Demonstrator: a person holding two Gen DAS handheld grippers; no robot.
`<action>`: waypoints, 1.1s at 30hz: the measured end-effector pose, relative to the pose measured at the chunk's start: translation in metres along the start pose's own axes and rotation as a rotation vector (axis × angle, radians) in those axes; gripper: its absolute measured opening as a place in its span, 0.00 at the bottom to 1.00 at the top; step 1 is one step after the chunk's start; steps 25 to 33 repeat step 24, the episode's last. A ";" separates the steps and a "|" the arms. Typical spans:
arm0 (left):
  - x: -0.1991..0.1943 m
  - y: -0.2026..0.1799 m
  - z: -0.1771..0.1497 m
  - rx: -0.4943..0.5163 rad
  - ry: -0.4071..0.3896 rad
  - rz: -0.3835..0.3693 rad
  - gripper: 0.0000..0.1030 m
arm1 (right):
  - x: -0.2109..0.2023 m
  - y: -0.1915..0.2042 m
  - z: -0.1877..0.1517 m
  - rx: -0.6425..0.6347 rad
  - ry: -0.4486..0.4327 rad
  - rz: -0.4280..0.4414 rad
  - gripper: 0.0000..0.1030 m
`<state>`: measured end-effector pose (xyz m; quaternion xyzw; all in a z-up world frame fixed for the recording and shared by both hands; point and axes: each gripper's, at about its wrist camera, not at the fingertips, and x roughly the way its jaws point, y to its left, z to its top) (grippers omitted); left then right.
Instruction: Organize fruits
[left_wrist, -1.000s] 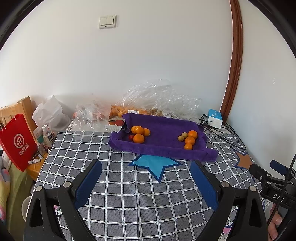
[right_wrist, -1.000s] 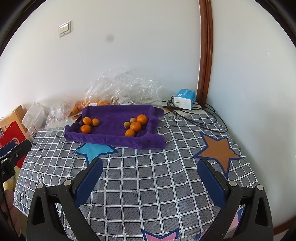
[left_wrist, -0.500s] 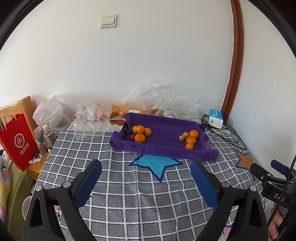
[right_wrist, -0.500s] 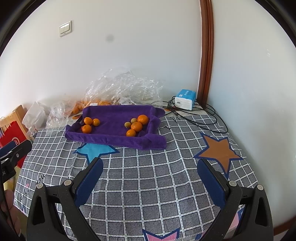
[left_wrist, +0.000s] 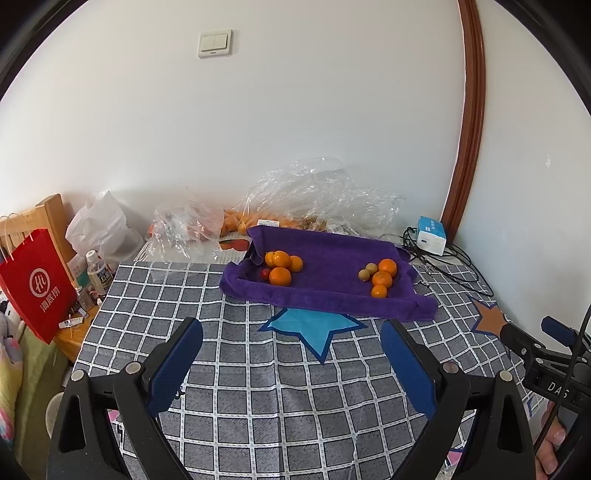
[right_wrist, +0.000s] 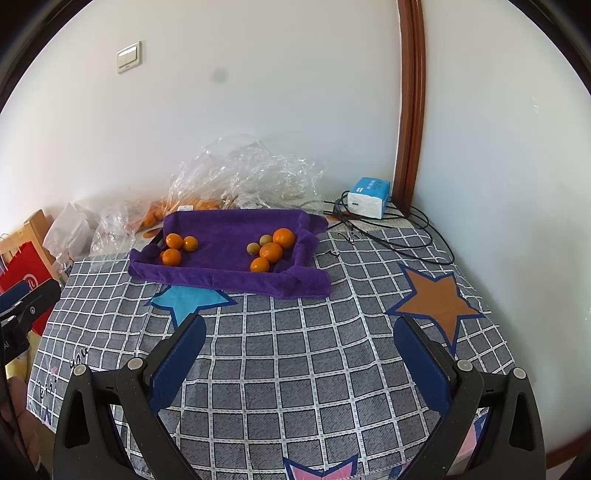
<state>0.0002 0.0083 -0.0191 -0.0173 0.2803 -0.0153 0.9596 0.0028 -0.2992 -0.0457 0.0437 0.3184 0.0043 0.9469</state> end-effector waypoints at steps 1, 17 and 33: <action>0.000 0.000 0.000 0.001 0.001 0.002 0.95 | 0.000 0.000 0.000 0.001 0.000 0.000 0.97; 0.004 -0.002 0.001 0.005 0.004 0.007 0.95 | 0.001 0.004 0.000 -0.008 0.002 0.000 0.97; 0.013 0.000 0.000 0.021 0.017 0.002 0.96 | 0.000 0.009 0.002 -0.026 -0.009 -0.012 0.97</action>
